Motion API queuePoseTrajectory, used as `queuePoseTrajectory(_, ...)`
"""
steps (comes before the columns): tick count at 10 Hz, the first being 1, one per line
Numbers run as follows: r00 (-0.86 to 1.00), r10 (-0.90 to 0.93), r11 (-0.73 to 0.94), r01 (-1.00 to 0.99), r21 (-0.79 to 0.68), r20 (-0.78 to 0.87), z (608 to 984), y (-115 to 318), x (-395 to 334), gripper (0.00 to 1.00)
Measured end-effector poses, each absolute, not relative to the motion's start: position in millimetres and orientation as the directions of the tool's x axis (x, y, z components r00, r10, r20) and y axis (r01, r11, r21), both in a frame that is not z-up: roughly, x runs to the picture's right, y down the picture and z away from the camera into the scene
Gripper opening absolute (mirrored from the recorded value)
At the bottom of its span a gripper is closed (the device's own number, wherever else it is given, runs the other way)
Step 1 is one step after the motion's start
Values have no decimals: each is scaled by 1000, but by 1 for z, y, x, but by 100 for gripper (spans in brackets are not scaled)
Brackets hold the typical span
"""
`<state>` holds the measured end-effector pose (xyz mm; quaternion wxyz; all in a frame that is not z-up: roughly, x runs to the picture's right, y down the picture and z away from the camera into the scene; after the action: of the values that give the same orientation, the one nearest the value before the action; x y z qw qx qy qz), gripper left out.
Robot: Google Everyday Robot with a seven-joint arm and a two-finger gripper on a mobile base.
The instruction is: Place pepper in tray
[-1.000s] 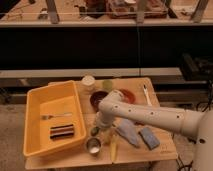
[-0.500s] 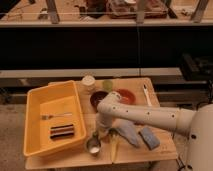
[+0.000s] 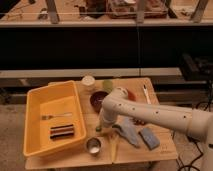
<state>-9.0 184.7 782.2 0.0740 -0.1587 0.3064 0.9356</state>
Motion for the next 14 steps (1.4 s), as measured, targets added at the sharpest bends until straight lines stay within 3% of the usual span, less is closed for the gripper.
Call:
queuePoseTrajectory(4, -927, -9, -857, -186, 481, -375, 725, 103, -14, 0)
queuePoseTrajectory(7, -877, -46, -889, -182, 419, -479, 685, 40, -58, 0)
queuePoseTrajectory(10, -814, -29, -895, -238, 378, -580, 664, 20, -134, 0)
queuePoseTrajectory(14, -751, -7, -876, -313, 366, -660, 669, 28, -234, 0)
